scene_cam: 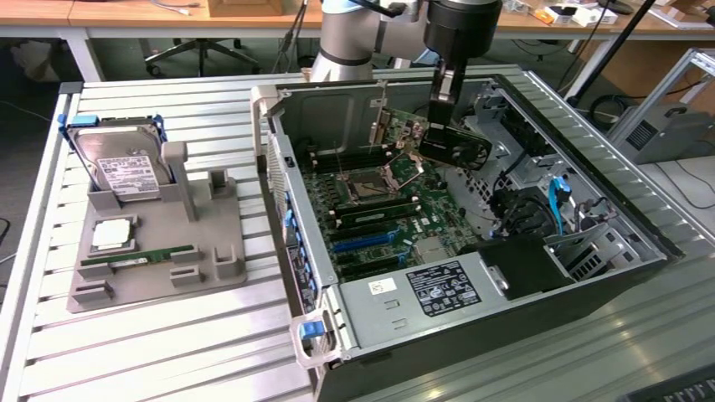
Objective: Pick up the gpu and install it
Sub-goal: 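Insert the gpu into the slot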
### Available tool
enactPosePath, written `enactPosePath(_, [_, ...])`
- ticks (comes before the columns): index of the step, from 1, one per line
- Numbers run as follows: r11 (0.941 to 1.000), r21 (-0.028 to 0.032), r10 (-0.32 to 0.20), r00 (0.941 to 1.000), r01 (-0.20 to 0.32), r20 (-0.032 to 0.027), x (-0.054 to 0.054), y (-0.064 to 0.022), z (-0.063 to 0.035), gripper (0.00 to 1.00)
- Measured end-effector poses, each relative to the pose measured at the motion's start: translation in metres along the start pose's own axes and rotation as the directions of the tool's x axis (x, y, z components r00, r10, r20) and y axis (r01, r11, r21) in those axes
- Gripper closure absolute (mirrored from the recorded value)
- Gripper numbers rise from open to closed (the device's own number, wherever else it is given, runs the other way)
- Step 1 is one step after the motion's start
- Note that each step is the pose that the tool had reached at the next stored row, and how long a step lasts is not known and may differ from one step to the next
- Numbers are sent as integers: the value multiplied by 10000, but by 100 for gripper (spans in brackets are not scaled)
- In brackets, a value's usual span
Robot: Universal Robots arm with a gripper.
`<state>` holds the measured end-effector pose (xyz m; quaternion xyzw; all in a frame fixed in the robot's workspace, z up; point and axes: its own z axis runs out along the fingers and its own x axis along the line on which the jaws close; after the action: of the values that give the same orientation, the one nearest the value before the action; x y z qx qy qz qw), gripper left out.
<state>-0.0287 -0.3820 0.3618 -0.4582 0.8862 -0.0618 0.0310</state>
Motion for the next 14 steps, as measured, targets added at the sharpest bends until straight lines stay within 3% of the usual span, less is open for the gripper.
enactPosePath(14, [9997, 1, -258, 9997, 258, 35, 0, 1, 4, 73])
